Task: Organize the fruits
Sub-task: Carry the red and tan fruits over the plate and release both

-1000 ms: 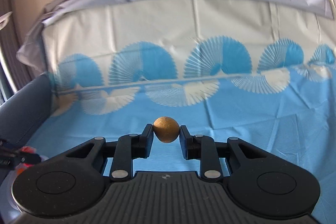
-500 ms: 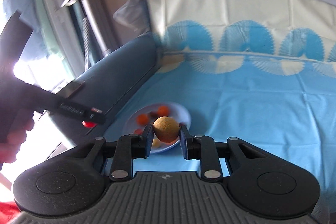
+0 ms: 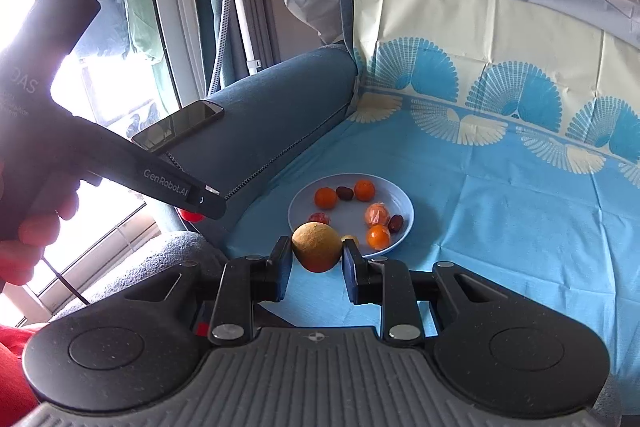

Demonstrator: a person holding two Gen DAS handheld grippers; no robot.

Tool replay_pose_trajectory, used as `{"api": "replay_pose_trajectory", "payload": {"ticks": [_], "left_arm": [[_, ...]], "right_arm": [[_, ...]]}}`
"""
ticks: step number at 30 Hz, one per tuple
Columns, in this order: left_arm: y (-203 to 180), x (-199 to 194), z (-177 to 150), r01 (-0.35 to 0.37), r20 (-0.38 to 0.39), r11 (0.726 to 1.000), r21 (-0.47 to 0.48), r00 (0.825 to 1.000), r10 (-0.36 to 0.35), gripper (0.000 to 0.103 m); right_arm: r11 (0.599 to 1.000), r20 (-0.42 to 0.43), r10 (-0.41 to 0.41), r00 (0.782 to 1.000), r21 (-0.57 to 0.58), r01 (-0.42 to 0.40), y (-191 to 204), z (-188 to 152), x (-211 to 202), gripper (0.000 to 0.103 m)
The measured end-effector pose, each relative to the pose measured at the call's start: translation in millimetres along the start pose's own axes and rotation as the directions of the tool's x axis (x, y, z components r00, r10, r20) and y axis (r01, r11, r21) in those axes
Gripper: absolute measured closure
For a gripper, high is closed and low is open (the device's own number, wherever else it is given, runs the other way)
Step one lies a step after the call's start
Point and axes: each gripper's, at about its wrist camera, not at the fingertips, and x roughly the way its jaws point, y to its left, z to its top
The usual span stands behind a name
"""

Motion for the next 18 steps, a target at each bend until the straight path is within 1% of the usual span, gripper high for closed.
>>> {"api": "replay_pose_trajectory", "payload": {"ticks": [5, 18], "left_arm": [[0.3, 3.4, 1.1, 0.008, -0.004, 1.000, -0.002, 1.000, -0.008, 0.071], [-3.9, 22.2, 6.0, 0.012, -0.047, 1.000, 0.011, 0.999, -0.011, 0.071]], "right_arm": [[1.000, -0.007, -0.011, 1.000, -0.003, 0.011, -0.9, 0.7, 3.4, 0.075], [1.000, -0.039, -0.007, 0.999, 0.013, 0.008, -5.5, 1.4, 16.5, 0.075]]}}
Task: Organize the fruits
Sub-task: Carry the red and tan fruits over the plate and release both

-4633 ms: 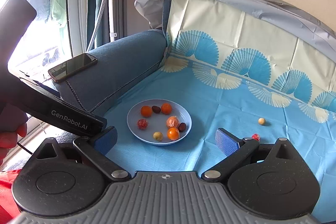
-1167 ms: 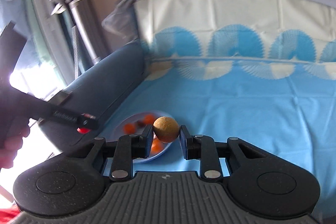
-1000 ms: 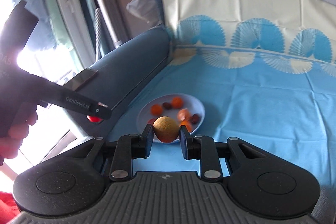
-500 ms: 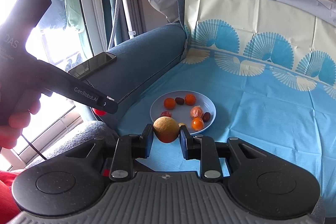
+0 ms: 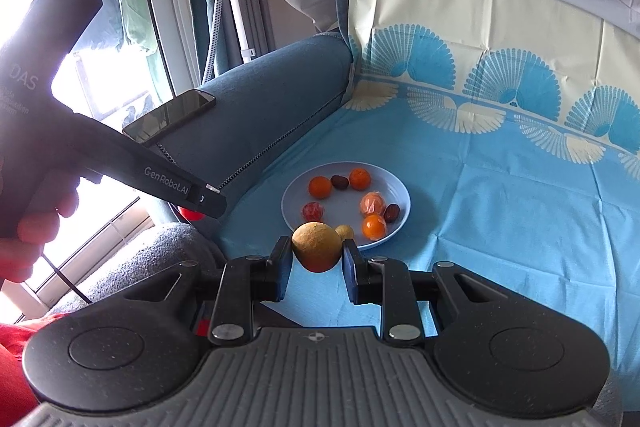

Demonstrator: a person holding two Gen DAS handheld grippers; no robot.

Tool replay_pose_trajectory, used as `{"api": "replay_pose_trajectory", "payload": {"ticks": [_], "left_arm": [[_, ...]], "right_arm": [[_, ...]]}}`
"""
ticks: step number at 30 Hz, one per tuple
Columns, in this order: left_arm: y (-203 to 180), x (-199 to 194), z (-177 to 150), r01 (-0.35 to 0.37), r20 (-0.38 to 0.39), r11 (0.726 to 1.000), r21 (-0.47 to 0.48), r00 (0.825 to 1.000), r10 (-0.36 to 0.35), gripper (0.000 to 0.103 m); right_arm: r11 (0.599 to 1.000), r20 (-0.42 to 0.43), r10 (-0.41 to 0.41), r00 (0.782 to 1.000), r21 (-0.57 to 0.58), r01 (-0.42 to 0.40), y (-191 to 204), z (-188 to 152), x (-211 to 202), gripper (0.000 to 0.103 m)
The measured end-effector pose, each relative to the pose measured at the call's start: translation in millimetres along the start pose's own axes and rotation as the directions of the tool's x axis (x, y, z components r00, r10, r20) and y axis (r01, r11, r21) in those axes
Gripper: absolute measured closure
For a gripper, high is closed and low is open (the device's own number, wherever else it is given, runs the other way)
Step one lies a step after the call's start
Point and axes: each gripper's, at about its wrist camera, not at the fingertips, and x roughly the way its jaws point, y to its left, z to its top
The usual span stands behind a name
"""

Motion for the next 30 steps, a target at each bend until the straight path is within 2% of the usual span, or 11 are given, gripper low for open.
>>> {"api": "replay_pose_trajectory", "payload": {"ticks": [16, 23, 30], "left_arm": [[4.7, 39.5, 21.0, -0.001, -0.068, 1.000, -0.003, 0.998, 0.001, 0.071], [15.7, 69.7, 53.7, -0.012, -0.077, 1.000, -0.023, 0.997, 0.010, 0.071], [20.1, 117.6, 91.3, -0.003, -0.077, 1.000, -0.020, 0.997, 0.001, 0.071]], "right_arm": [[0.999, -0.071, 0.012, 0.997, 0.046, -0.009, -15.7, 4.8, 40.9, 0.075], [0.998, -0.089, 0.014, 0.996, 0.054, -0.010, -25.9, 16.0, 75.0, 0.075], [1.000, -0.102, -0.004, 0.995, 0.028, 0.007, -43.1, 31.5, 130.2, 0.075]]}}
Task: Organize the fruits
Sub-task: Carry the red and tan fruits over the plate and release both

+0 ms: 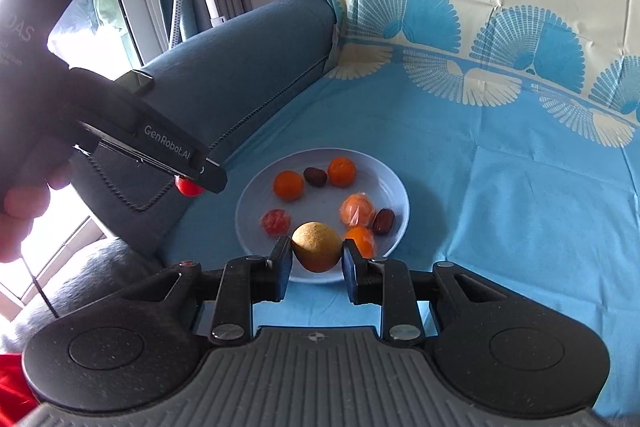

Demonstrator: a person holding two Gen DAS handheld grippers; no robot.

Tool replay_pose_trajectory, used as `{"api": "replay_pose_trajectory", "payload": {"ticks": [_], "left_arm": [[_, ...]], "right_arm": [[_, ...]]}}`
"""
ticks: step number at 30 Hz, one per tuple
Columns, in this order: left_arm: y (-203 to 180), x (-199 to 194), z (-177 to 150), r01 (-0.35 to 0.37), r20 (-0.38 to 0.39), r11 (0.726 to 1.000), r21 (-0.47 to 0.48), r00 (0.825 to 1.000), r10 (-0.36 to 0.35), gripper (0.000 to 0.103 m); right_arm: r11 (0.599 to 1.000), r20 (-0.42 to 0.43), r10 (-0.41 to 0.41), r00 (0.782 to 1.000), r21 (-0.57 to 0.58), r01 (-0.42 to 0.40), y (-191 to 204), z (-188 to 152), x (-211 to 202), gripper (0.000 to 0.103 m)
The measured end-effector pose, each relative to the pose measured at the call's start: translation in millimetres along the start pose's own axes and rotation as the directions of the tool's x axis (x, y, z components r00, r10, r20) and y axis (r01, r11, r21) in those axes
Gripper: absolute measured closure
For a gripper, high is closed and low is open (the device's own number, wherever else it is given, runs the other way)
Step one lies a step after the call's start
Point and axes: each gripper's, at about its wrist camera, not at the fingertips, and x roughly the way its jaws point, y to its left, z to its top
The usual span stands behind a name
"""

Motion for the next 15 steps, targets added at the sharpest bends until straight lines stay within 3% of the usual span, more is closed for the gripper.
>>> {"api": "replay_pose_trajectory", "payload": {"ticks": [11, 15], "left_arm": [[-0.5, 69.0, 36.0, 0.050, -0.012, 0.999, 0.018, 0.999, -0.050, 0.071], [-1.1, 90.3, 38.6, 0.036, -0.047, 0.999, 0.019, 0.998, -0.035, 0.071]], "right_arm": [[0.998, -0.031, -0.026, 0.999, -0.051, 0.024, -15.5, 20.9, 81.9, 0.075], [0.998, -0.054, -0.022, 0.998, -0.060, 0.018, -18.0, 19.8, 99.0, 0.075]]}}
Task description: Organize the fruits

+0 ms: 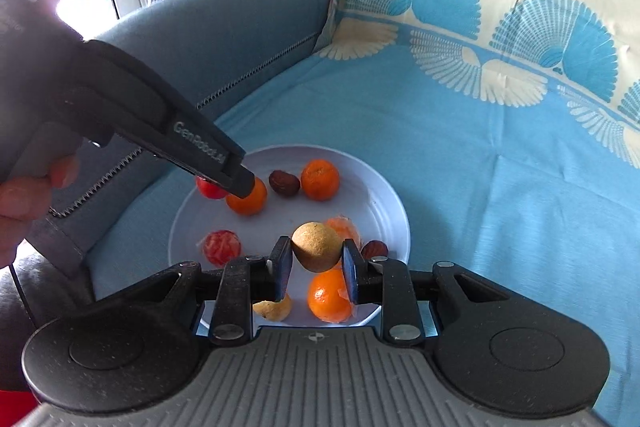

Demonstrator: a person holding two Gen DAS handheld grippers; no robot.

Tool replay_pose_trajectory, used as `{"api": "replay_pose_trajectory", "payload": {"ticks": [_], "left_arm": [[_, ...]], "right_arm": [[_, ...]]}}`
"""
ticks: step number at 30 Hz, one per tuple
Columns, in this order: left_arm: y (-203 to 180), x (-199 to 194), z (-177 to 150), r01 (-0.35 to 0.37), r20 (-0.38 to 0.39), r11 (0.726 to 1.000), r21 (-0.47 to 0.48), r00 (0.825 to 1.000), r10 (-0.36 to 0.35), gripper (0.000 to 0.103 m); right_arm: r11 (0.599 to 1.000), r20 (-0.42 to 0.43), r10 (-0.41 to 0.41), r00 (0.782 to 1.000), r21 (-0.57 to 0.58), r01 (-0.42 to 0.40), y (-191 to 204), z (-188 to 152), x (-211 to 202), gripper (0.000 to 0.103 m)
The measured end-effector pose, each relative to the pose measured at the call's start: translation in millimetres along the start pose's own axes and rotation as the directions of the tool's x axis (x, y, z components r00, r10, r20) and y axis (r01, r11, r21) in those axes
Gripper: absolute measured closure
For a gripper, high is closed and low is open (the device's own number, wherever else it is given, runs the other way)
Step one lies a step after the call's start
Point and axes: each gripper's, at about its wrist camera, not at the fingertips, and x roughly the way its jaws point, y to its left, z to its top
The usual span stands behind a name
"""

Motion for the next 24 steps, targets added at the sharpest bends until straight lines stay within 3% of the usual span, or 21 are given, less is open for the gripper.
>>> {"api": "replay_pose_trajectory", "payload": {"ticks": [7, 8, 9, 11, 13, 16, 21, 24], "left_arm": [[-2.3, 16.2, -2.2, -0.036, -0.008, 0.999, 0.024, 0.999, 0.036, 0.069], [-2.8, 16.6, -2.4, -0.051, -0.003, 0.998, 0.027, 0.999, 0.051, 0.057], [-3.9, 17.1, -1.8, -0.066, -0.001, 0.997, 0.031, 0.998, 0.066, 0.030], [-4.2, 12.1, -2.1, -0.107, 0.019, 0.994, 0.028, 0.994, 0.106, 0.000], [-5.4, -0.8, -5.5, -0.128, 0.074, 0.991, 0.039, 0.989, 0.125, 0.000], [-5.9, -15.5, -11.2, -0.117, 0.051, 0.992, 0.049, 0.992, 0.115, 0.000], [-2.7, -48.6, -33.7, -0.089, 0.014, 0.996, -0.016, 0.996, 0.089, 0.000], [-7.3, -73.9, -51.6, -0.106, 0.024, 0.994, -0.022, 0.994, 0.107, 0.000]], "right_arm": [[1.000, -0.025, 0.006, 1.000, -0.004, -0.006, -0.8, -2.8, 18.6, 0.074], [1.000, -0.032, 0.015, 0.999, -0.012, -0.015, -0.3, -2.6, 21.3, 0.074], [0.999, -0.041, 0.027, 0.999, -0.019, -0.028, -0.2, -2.2, 23.3, 0.073], [0.999, -0.052, 0.019, 0.998, -0.029, -0.021, -0.2, -1.8, 23.8, 0.056], [0.999, -0.040, 0.000, 0.999, -0.046, -0.002, 2.6, -1.6, 17.9, 0.033], [0.999, -0.021, -0.020, 1.000, -0.034, 0.020, 6.3, -3.5, 2.4, 0.015], [0.998, -0.045, -0.030, 0.999, 0.053, 0.032, 16.4, -12.0, -32.1, 0.009], [0.994, -0.037, -0.032, 0.999, 0.107, 0.036, 26.5, -18.9, -59.3, 0.005]]}}
